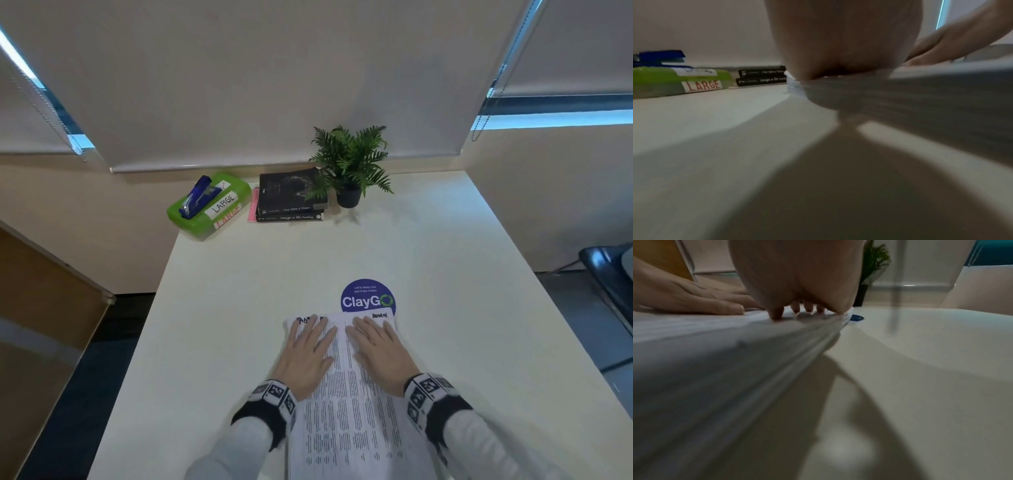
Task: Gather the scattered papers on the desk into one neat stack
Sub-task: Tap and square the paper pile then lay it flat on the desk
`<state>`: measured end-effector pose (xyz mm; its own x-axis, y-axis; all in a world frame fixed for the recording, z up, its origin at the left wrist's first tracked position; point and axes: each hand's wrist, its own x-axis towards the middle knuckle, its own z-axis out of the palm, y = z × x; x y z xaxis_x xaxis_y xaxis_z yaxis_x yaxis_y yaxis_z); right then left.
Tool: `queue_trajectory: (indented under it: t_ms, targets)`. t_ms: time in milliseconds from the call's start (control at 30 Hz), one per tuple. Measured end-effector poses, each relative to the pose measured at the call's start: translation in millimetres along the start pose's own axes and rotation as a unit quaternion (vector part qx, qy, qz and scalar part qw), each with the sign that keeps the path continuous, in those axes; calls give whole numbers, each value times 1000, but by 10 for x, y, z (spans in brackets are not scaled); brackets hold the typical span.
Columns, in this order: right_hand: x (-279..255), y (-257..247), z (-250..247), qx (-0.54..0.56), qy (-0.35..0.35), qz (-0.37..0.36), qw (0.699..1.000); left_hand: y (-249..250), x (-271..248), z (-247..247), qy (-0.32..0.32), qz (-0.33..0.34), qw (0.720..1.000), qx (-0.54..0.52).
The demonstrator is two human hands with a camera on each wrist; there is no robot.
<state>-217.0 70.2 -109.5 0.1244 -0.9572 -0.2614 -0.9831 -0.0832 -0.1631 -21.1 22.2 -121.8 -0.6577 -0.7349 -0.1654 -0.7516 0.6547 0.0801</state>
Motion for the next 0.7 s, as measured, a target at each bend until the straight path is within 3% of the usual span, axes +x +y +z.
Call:
queue_trajectory:
  t_ms: [167, 300, 700]
  targets:
    - [89, 214, 100, 25, -56, -3, 998, -120, 26, 173, -17, 11, 1000, -14]
    - [131, 299, 102, 76, -11, 12, 997, -152, 64, 235, -12, -9, 999, -31]
    - [216, 355, 72, 111, -30, 110, 987, -201, 108, 190, -33, -18, 998, -56]
